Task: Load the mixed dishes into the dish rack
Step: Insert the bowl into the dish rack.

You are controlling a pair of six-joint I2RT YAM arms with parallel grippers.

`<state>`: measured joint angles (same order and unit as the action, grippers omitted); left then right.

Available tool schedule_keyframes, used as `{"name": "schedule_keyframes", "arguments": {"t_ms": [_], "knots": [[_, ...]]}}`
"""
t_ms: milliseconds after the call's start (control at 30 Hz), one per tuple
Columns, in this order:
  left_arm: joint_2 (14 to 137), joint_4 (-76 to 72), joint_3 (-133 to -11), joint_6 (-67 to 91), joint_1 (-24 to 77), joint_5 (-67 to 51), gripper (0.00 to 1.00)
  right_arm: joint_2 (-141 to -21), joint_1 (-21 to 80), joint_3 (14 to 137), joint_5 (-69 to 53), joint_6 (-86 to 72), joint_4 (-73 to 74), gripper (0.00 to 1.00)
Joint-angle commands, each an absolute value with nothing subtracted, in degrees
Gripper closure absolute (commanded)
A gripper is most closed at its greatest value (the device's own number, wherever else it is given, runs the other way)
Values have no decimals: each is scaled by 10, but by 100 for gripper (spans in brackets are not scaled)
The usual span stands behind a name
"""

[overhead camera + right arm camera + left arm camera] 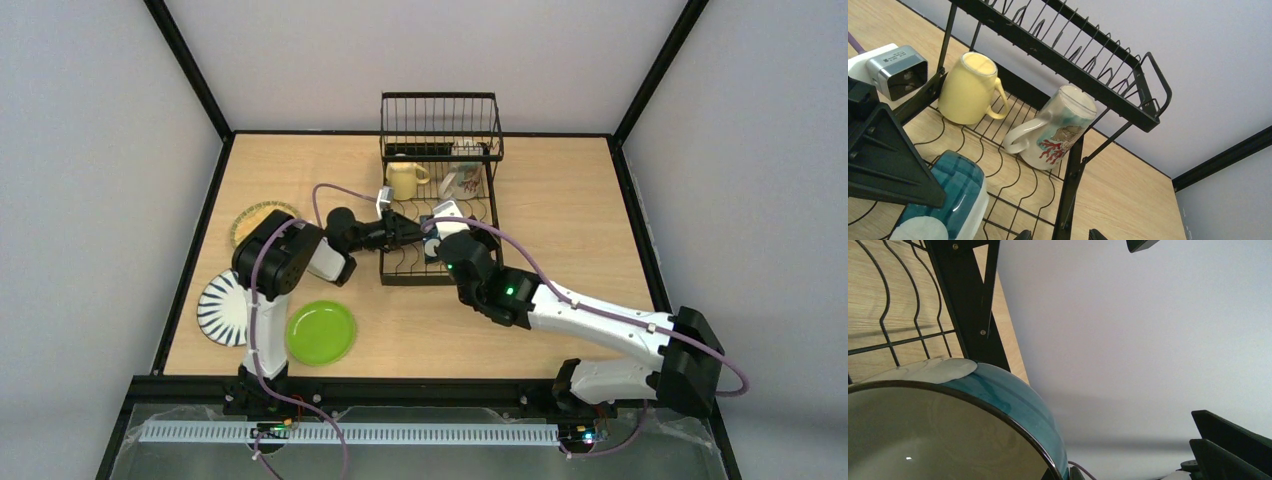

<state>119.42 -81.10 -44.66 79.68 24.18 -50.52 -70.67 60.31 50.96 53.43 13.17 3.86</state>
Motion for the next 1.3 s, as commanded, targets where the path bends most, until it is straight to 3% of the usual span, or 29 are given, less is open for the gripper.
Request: {"name": "schedule_keyframes", "arguments": {"t_ms": [0,1267], "knots": [[1205,-960,-427,798,231,-502,98,-723,596,528,522,146,25,36],[1240,-998,-326,736,189,-509,98,-843,580,584,468,151,5,36]]}}
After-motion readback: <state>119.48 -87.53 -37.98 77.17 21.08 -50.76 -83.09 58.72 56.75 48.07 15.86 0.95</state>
